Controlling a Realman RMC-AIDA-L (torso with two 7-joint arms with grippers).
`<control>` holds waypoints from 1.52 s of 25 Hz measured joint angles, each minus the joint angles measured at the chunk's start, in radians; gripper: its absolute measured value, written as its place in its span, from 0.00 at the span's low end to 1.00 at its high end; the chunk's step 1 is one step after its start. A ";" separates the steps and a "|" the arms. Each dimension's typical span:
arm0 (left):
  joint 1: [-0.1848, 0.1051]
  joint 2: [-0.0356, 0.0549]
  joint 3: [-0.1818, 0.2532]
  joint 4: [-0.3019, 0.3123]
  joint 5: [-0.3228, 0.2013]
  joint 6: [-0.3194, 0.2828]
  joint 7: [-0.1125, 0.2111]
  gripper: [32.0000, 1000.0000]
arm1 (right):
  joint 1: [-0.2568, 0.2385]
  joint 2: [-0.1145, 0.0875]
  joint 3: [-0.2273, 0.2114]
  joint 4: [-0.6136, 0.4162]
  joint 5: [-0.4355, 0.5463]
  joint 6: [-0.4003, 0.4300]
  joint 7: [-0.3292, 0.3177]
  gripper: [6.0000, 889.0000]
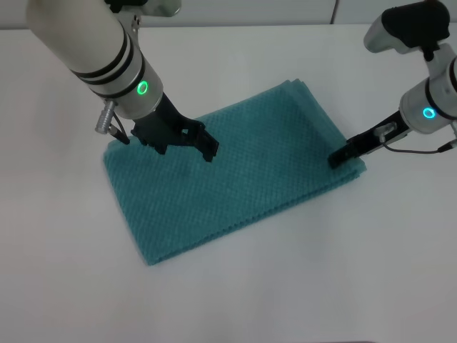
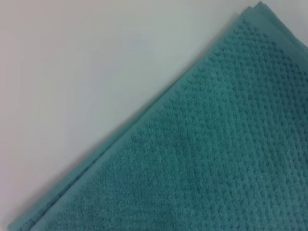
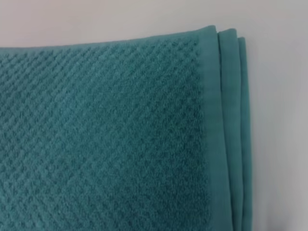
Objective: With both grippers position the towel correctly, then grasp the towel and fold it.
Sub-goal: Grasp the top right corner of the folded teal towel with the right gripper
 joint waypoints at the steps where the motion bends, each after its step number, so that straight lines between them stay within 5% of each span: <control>1: 0.000 0.0000 0.000 0.000 0.000 0.000 0.000 0.89 | 0.000 0.001 0.000 0.000 0.000 -0.003 0.000 0.95; 38: -0.012 -0.0016 0.015 0.000 -0.002 0.005 0.000 0.89 | -0.023 0.009 -0.002 0.024 -0.004 -0.080 -0.014 0.91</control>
